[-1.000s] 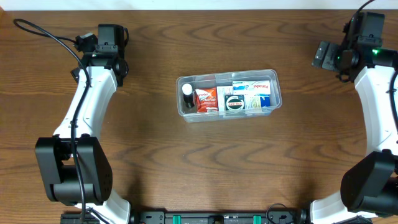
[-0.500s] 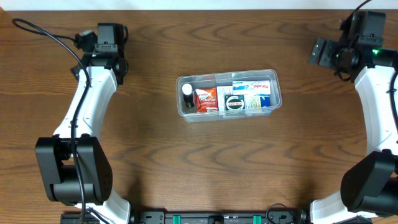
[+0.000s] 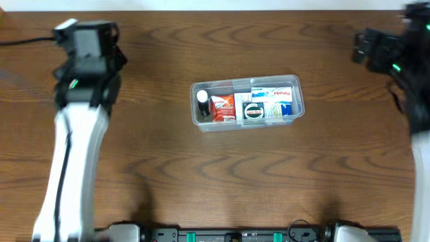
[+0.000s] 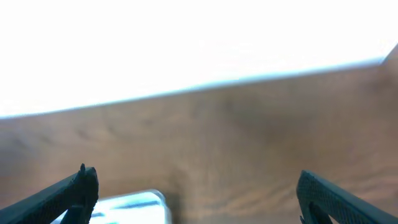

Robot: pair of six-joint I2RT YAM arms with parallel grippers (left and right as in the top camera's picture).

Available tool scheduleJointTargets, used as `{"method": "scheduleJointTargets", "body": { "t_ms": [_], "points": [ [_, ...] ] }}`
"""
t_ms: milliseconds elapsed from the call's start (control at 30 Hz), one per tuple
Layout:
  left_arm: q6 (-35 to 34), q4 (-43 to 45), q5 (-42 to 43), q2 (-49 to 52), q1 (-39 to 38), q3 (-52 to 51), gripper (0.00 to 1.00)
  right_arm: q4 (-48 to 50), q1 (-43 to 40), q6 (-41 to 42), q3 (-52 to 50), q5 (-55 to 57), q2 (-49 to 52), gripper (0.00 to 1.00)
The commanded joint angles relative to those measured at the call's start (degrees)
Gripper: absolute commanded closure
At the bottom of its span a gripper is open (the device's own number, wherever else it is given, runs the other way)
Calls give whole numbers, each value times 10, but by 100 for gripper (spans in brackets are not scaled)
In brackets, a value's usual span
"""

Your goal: Pack container

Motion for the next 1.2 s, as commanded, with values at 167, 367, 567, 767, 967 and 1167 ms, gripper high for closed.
{"method": "scheduleJointTargets", "body": {
  "t_ms": [167,367,567,767,967,1167],
  "points": [
    [-20,-42,72,-214,-6,4,2,-87,0,-19,11,-7,-227,1],
    [-20,-85,72,-330,-6,-1,2,-153,0,-18,11,-2,-322,1],
    [-50,-132,72,-415,-6,-6,2,-207,0,-8,11,-1,-372,1],
    [-72,-133,102,-515,-6,-28,2,-196,0,-8,11,-1,-445,1],
    [-71,-135,137,-591,-6,-61,2,-184,1,-9,11,14,-523,1],
    [-63,-154,179,-636,-5,-94,2,-187,2,-10,11,16,-579,1]
  ]
}}
